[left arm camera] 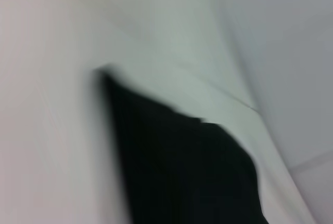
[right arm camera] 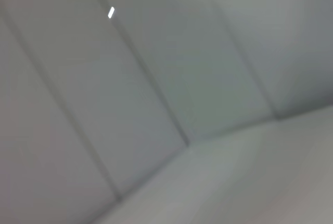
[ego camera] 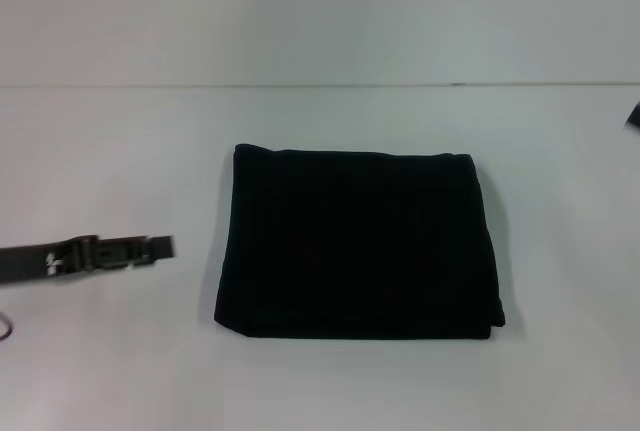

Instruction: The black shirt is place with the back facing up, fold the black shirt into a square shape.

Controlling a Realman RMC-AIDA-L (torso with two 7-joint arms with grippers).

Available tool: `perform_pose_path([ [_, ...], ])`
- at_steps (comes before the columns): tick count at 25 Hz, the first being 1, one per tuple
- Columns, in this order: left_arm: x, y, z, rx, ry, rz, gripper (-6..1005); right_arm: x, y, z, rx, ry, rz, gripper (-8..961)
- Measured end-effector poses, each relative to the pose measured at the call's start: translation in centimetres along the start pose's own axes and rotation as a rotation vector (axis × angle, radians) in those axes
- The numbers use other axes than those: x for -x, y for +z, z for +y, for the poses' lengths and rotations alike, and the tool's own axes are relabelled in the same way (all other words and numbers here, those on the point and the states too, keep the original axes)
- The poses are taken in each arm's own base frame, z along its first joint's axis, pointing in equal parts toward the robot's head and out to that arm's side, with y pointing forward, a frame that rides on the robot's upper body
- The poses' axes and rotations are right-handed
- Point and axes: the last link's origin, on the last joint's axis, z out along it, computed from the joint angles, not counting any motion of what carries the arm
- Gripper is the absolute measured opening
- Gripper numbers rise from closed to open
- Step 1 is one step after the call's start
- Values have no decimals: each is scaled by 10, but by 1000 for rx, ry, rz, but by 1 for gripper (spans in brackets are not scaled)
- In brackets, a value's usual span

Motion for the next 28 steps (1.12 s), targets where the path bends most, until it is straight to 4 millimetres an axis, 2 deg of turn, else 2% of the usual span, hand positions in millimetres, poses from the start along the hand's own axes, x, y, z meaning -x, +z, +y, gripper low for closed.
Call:
perform_pose_path([
  [1,-3,5,5,21,125,8,331,-4,2,2,11,-45,47,882],
  [3,-7,19,13,51,323,13,580,-14,11,10,63,-154,142,882],
  [9,-31,61,38,95,715,-25,813,-40,45,35,213,-320,288,881],
  [14,-29,76,47,121,864,18,848,-54,52,41,238,-317,341,881],
  [24,-12,85,43,130,860,0,889,-83,58,48,277,-382,333,882],
  [28,-6,85,43,144,863,-27,888,-85,61,46,260,-380,342,882],
])
